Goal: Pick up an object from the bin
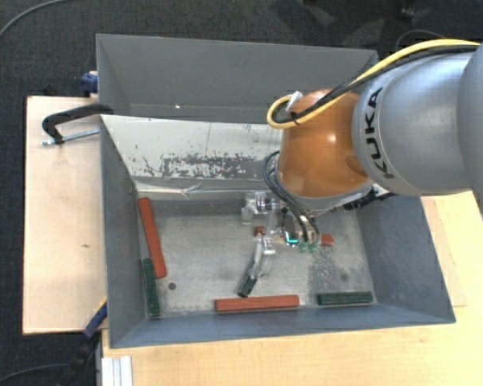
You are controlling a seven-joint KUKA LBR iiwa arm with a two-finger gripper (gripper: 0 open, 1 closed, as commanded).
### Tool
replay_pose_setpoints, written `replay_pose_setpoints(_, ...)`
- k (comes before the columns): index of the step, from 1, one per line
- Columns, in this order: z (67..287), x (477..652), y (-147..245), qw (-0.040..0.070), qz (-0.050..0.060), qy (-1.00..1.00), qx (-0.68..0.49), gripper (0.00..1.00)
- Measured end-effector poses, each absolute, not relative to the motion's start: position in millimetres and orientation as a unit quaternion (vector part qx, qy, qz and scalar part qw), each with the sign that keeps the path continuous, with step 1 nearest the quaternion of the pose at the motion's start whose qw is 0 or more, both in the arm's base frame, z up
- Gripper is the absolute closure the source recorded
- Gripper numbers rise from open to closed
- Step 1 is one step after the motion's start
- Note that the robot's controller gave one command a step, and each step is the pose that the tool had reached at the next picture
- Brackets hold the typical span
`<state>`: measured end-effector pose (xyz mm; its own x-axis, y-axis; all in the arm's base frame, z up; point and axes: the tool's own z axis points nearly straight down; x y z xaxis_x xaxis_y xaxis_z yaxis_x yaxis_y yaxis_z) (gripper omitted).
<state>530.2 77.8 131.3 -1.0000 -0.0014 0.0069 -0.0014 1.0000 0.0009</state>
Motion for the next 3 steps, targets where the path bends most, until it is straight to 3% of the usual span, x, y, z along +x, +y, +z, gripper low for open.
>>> replay_pose_setpoints(1,69,499.5,54,0.001,0.0,-0.989,0.147,0.0)
replay_pose_setpoints(2,71,500.1,55,0.0,-0.001,-0.989,0.147,1.0)
replay_pose_setpoints(3,303,513.9,98,-0.008,-0.001,-0.987,0.162,1.0)
